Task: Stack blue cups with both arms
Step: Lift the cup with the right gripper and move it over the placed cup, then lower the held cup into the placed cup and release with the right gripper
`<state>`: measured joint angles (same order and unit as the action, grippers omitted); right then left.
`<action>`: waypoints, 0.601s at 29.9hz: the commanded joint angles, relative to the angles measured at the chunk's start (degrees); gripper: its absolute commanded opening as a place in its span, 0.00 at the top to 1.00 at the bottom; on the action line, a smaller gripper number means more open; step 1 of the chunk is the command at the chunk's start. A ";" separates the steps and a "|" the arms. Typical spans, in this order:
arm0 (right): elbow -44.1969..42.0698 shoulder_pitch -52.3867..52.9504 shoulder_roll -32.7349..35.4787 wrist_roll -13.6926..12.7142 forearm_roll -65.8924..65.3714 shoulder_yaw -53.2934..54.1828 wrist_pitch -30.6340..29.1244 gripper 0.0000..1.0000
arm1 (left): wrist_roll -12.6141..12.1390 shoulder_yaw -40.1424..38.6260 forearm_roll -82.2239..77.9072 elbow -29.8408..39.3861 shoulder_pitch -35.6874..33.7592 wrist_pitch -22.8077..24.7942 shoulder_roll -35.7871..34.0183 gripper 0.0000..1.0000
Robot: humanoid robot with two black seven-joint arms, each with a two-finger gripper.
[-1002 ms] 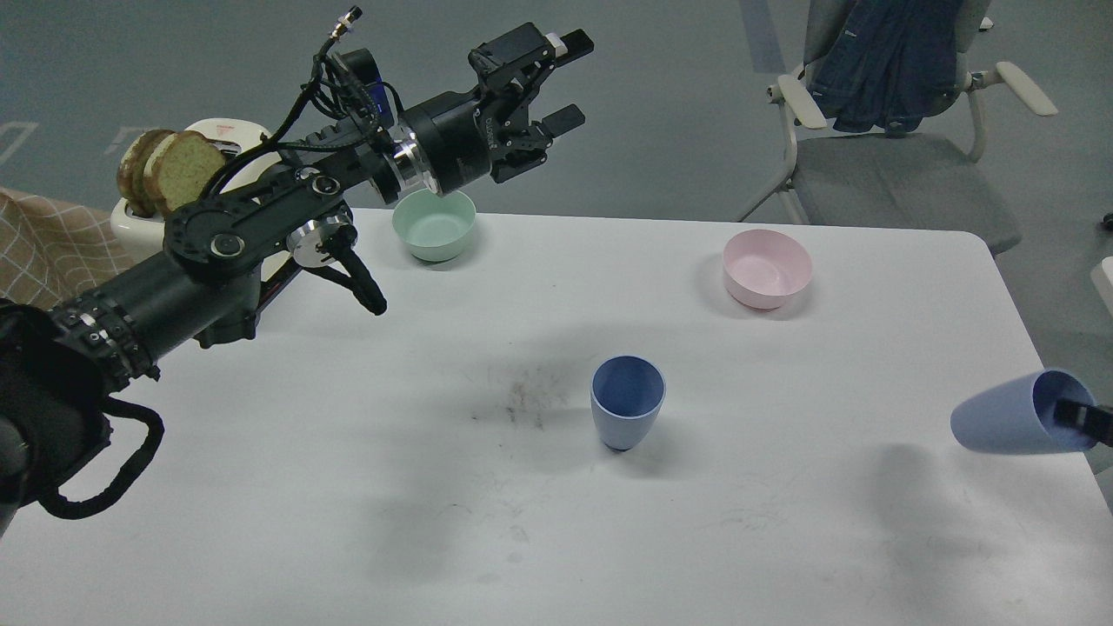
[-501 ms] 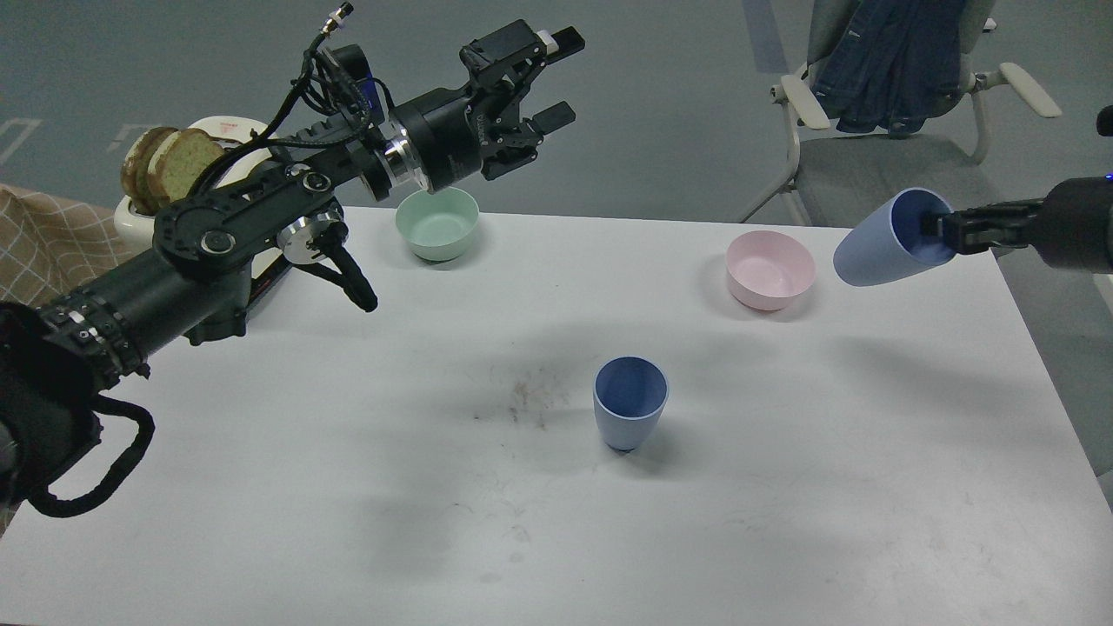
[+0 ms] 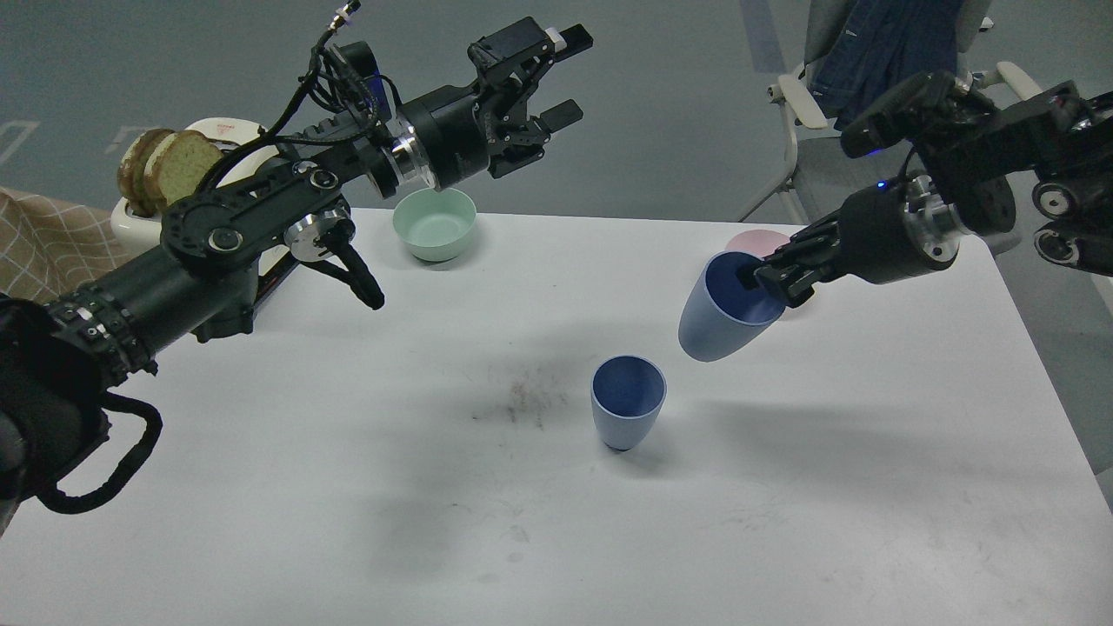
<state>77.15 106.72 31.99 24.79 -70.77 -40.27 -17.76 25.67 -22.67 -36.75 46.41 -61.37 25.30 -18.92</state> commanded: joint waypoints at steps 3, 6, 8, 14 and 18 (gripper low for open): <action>-0.60 1.12 -6.49 0.00 0.28 -0.16 0.27 1.00 | 0.00 -0.01 0.01 0.00 -0.15 0.01 -0.16 0.05; -0.78 1.29 -8.95 0.00 3.17 -0.16 0.18 1.00 | 0.00 -0.09 0.01 0.00 -0.15 0.01 -0.24 0.05; -0.69 1.29 -9.57 0.00 3.53 -0.25 0.18 1.00 | 0.00 -0.09 0.01 0.00 -0.15 0.01 -0.42 0.05; -0.78 1.29 -10.90 0.00 3.80 -2.18 0.36 1.00 | 0.00 -0.09 0.01 0.00 -0.15 0.10 -0.51 0.05; -0.78 1.03 -11.51 0.00 3.80 -3.06 0.79 1.00 | 0.00 -0.27 0.01 0.00 -0.15 0.01 -0.51 0.05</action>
<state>76.37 108.02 21.02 24.79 -67.01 -42.79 -17.33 25.66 -22.83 -36.74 46.40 -61.52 25.40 -19.42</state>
